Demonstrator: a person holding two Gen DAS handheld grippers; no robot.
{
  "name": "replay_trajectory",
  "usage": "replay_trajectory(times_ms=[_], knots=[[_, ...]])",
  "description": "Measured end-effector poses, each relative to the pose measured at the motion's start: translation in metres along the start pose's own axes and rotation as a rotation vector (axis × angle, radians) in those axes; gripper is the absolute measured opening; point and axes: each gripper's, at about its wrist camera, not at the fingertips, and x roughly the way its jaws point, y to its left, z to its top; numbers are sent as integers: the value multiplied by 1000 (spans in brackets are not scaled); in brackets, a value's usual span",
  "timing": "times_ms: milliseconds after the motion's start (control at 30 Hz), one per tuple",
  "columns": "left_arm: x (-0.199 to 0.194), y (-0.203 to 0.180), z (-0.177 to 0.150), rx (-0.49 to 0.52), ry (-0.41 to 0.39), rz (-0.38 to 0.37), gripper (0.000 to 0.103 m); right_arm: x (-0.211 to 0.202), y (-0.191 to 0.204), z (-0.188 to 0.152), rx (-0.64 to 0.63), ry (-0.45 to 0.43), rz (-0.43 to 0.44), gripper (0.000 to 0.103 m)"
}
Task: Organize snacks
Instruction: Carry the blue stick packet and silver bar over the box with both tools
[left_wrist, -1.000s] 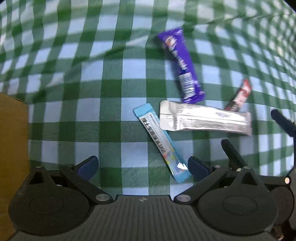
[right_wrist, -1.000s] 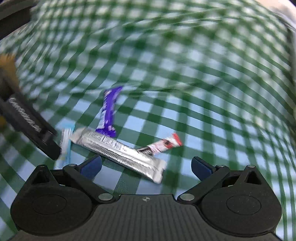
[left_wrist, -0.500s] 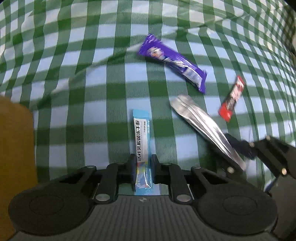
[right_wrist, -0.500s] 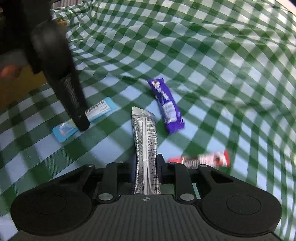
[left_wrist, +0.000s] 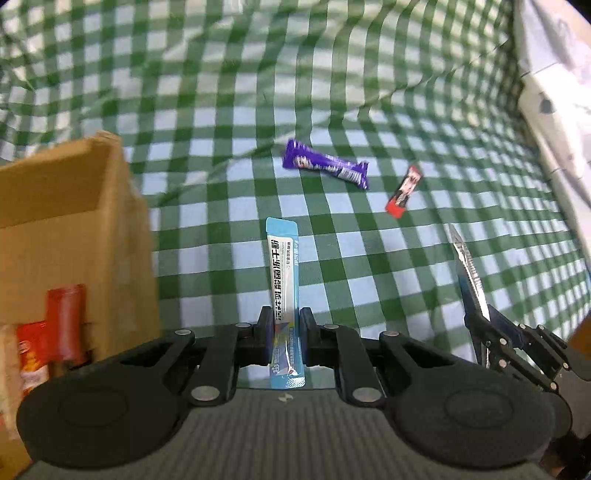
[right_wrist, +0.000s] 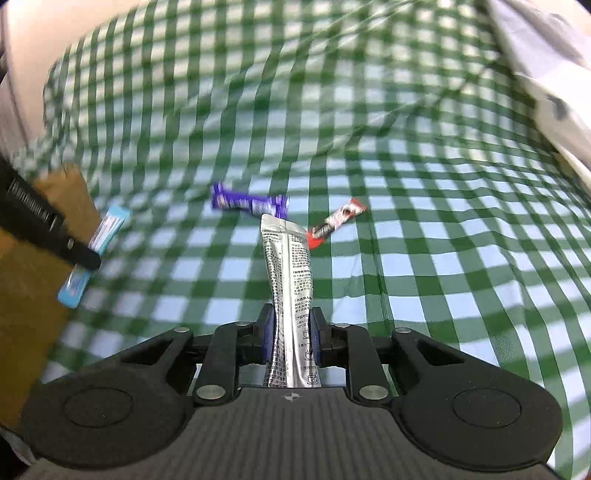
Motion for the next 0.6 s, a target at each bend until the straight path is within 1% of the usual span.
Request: replay_trajectory(times_ms=[133, 200, 367, 500, 600], knots=[[-56, 13, -18, 8, -61, 30, 15, -43, 23, 8, 64, -43, -7, 21], [-83, 22, -32, -3, -83, 38, 15, -61, 41, 13, 60, -62, 3, 21], [-134, 50, -68, -34, -120, 47, 15, -109, 99, 14, 20, -92, 93, 21], [-171, 75, -103, -65, -136, 82, 15, -144, 147, 4, -25, -79, 185, 21], [-194, 94, -130, -69, -158, 123, 15, -165, 179, -6, -45, -48, 247, 21]])
